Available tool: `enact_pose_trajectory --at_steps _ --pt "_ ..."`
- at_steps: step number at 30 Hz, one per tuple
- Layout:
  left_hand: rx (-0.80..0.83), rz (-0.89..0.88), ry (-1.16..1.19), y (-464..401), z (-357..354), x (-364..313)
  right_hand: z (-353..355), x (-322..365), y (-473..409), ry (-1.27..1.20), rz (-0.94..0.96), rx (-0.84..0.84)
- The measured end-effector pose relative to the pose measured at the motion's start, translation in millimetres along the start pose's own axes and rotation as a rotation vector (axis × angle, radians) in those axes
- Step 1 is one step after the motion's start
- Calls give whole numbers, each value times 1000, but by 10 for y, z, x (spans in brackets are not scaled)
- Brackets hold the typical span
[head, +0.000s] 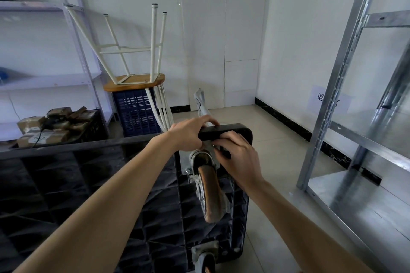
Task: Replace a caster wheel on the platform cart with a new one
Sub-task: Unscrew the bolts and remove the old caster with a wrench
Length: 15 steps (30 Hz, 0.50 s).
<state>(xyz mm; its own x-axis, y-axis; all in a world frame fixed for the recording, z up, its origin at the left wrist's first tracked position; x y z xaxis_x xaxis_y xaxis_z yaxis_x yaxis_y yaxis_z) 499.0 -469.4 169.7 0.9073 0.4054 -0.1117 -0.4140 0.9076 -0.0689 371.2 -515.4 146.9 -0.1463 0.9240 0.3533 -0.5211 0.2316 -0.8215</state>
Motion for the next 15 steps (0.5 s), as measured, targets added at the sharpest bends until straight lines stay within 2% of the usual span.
enact_pose_trajectory --at_steps 3,7,12,15 --pt "2 -1 4 -6 -5 4 48 -58 -10 -2 -79 -35" --pt "5 -5 -1 -9 -13 -1 2 28 -20 -23 16 0" --pt "3 -2 6 -16 -21 11 44 -86 -28 -10 -79 -26" --pt "5 -4 0 -12 -7 -3 -2 -41 -35 -19 -7 1"
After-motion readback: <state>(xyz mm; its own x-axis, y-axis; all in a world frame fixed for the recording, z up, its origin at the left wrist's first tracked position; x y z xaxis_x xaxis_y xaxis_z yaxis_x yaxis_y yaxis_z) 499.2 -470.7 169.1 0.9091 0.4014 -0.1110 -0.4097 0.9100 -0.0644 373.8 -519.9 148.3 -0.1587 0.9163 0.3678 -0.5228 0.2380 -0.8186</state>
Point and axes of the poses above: each hand's wrist, its own y-axis away from the middle knuckle, its own z-axis out of the back of the hand, x = y × z, the point moved 10 cm from there along -y, towards the middle knuckle, and after that the axes turned 13 degrees about -y, right-handed, at the moved point
